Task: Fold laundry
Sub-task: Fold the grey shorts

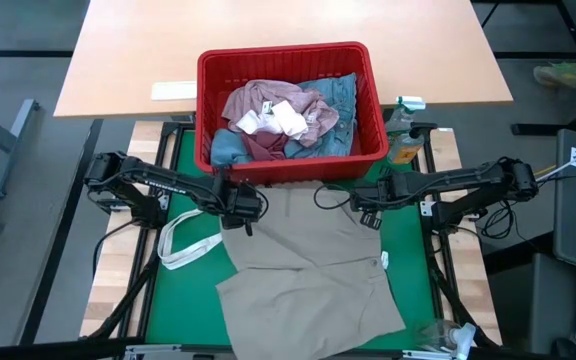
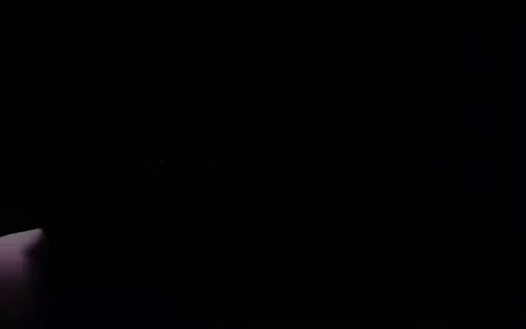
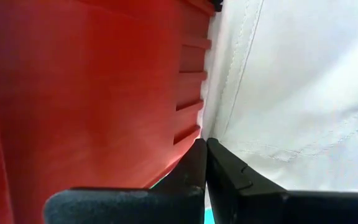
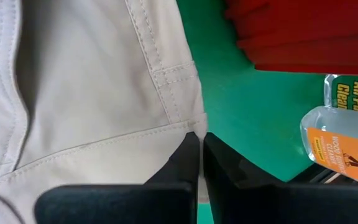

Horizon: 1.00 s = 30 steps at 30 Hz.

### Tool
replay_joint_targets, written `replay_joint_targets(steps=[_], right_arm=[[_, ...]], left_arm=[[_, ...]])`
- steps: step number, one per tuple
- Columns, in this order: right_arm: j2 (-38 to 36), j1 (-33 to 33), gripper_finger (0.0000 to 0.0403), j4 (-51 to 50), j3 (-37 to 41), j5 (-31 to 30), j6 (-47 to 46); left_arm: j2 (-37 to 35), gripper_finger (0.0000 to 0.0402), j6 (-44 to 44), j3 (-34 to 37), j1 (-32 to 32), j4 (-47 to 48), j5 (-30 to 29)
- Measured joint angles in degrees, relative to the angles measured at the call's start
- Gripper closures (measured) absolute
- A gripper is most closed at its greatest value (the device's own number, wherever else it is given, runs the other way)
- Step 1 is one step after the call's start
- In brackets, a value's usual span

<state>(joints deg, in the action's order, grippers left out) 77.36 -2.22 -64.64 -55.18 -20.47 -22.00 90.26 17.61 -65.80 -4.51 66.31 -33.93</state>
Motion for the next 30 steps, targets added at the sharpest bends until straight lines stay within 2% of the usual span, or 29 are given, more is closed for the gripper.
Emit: replay_joint_targets(steps=[7,12,18,23,27,30], right_arm=[[0.0,0.0,0.0388,0.0,0.0,0.1,0.0],[0.0,0.0,0.0382,0.0,0.0,0.1,0.0],[0.0,0.0,0.0315,-0.1,0.0,0.1,0.0],[0.0,0.0,0.0262,-0.8,0.0,0.1,1.0],[0.1,0.0,0.0247,-3.9,-0.2,1.2,1.3],[0.1,0.0,0.0247,-6.6,-2.3,5.3,1.3]], left_arm=[[0.0,0.0399,-0.1,0.0,0.0,-0.3,0.6],[0.0,0.0352,-0.2,0.0,0.0,-0.3,1.9],[0.0,0.0271,-0.2,0.0,0.0,-0.3,1.9],[0.0,0.0237,0.1,0.0,-0.2,-0.4,2.6],[0.0,0.0235,0.1,0.0,-0.4,-1.9,9.8],[0.1,0.0242,0.1,0.0,-1.2,-4.5,18.1]])
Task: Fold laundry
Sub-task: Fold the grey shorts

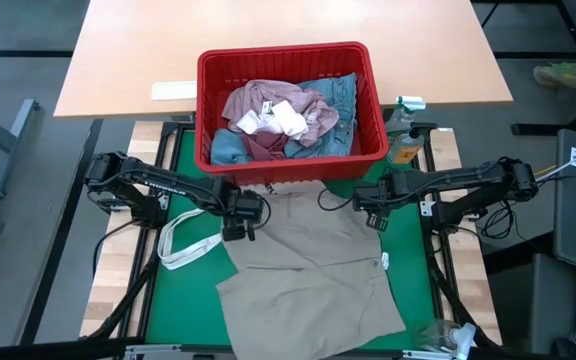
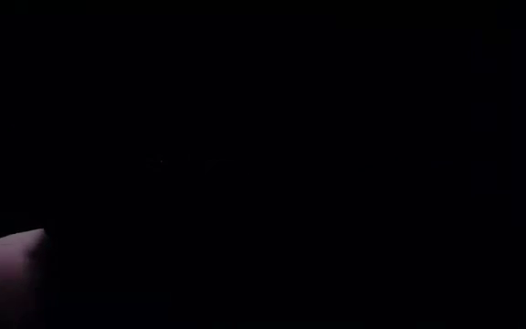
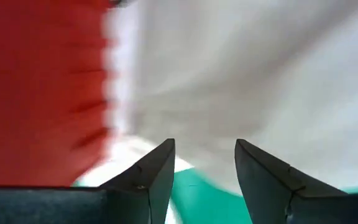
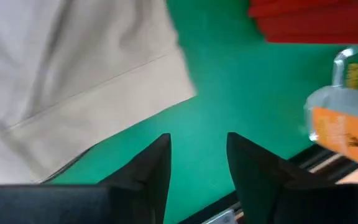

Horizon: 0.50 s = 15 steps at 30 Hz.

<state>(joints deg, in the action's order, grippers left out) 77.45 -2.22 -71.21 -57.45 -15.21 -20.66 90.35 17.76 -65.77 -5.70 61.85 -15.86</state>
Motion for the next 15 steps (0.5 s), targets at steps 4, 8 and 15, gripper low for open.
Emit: replay_joint_targets(steps=[4,8,15], right_arm=[[0.0,0.0,0.0248,-0.9,-3.7,9.9,0.0],[0.0,-1.9,0.0248,0.8,-6.5,17.3,-1.7],[0.1,-13.7,0.0248,8.0,-7.4,18.9,-7.9]], left_arm=[[0.0,0.0254,0.1,0.0,-2.0,-2.5,10.8],[0.0,0.0262,4.9,0.0,-4.9,-2.4,19.7],[0.0,0.0264,18.0,0.0,-14.0,-8.5,25.8]])
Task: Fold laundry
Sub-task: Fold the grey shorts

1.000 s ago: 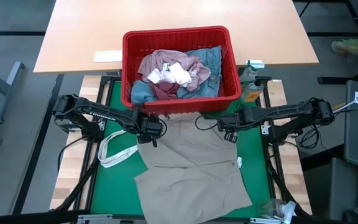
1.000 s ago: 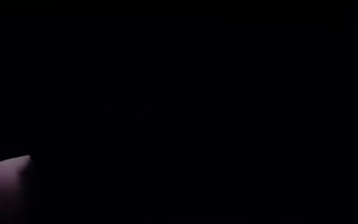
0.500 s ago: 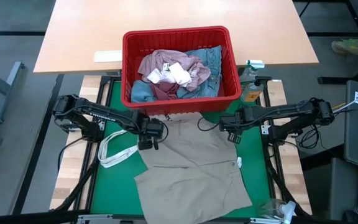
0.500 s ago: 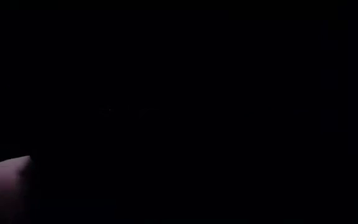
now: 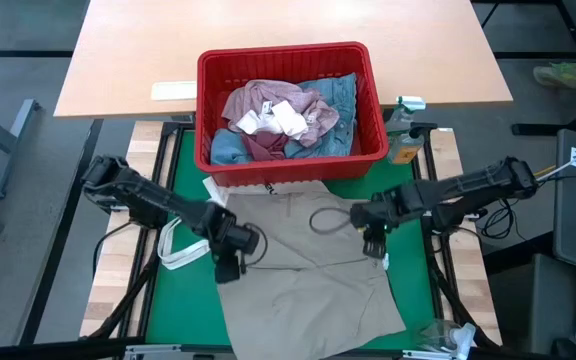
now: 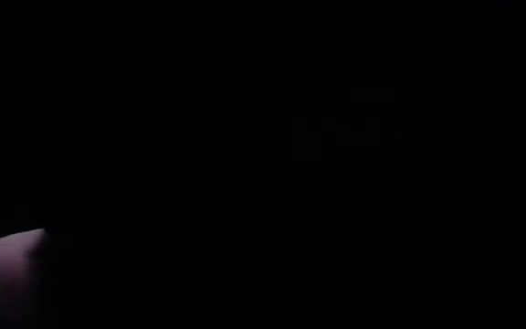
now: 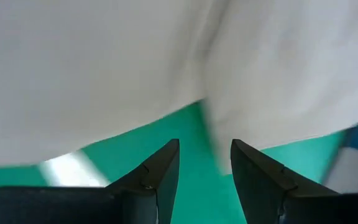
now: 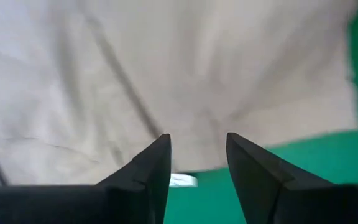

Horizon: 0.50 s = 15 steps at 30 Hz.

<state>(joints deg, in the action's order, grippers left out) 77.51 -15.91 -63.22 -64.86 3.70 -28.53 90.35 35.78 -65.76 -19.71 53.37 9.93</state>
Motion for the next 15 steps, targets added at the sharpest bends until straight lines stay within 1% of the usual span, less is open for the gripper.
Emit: replay_joint_targets(steps=[3,6,8,11,13,15], right_arm=[[0.5,-5.9,0.0248,5.0,0.0,0.0,-2.7],[1.5,-11.2,0.0248,10.2,0.0,-0.1,-3.0],[2.3,-14.2,0.0248,13.3,0.0,-0.6,-3.1],[3.6,-17.5,0.0248,17.2,0.0,-1.7,-3.2],[4.6,-19.0,0.0248,19.0,0.0,-1.7,-3.2],[5.6,-20.2,0.0248,20.5,0.0,-1.7,-3.2]], left_arm=[[0.0,0.0264,3.9,0.0,-5.1,-7.7,-0.2],[0.0,0.0264,6.2,0.0,-10.6,-17.9,-2.7],[0.0,0.0264,5.9,0.0,-14.3,-25.1,-5.8],[0.0,0.0264,5.8,0.0,-19.5,-34.0,-12.0],[0.0,0.0264,5.7,0.0,-22.7,-37.7,-16.0],[0.0,0.0264,5.7,0.0,-25.4,-39.3,-19.7]])
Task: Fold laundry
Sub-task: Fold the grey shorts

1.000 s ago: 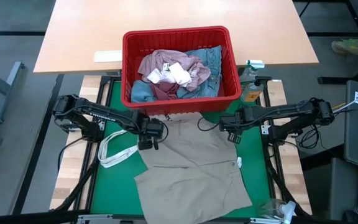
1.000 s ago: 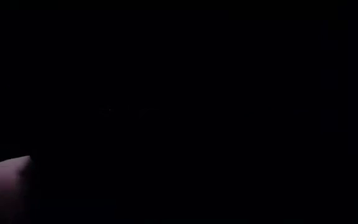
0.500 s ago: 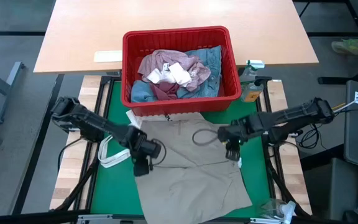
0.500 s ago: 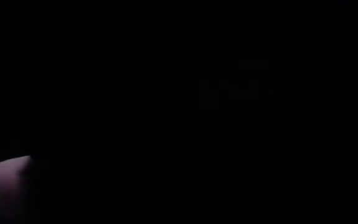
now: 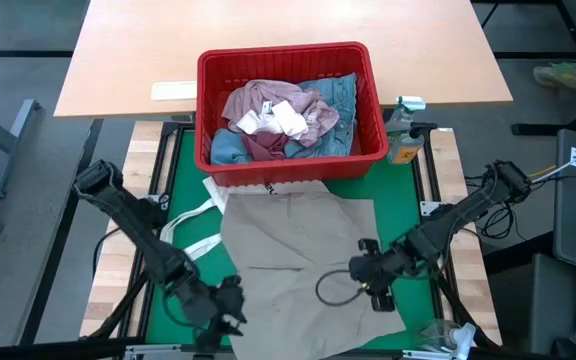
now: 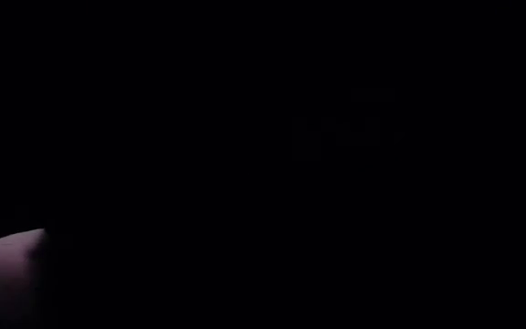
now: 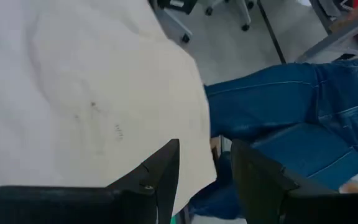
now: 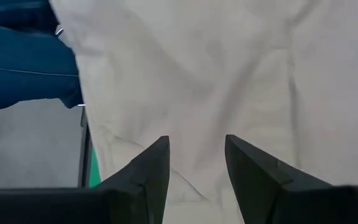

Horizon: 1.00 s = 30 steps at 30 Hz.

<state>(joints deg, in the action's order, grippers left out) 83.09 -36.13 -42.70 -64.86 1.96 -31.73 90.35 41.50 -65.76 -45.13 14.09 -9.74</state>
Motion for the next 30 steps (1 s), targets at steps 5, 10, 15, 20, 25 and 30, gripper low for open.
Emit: replay_joint_targets(steps=[5,10,15,20,25,30], right_arm=[[2.6,-0.9,0.0248,1.3,0.0,0.5,-4.1],[4.2,-1.0,0.0248,1.6,0.0,3.4,-10.0],[4.4,-1.0,0.0248,3.5,0.0,4.1,-10.3],[4.4,-1.0,0.0248,4.2,0.0,4.1,-10.4],[4.4,-1.0,0.0248,4.2,0.0,4.1,-10.4],[4.4,-1.0,0.0248,4.2,0.0,4.1,-10.5]], left_arm=[[2.7,0.0249,0.3,0.0,-4.9,-2.5,-6.0],[8.1,0.0210,0.3,0.0,-6.6,-7.9,-2.2],[12.8,0.0182,-7.5,0.0,-8.2,-11.3,1.5],[17.2,0.0180,-21.0,0.0,-10.5,-12.9,-0.4],[20.7,0.0182,-30.4,0.0,-11.5,-13.0,-6.6],[23.7,0.0180,-40.5,0.0,-12.1,-13.9,-7.7]])
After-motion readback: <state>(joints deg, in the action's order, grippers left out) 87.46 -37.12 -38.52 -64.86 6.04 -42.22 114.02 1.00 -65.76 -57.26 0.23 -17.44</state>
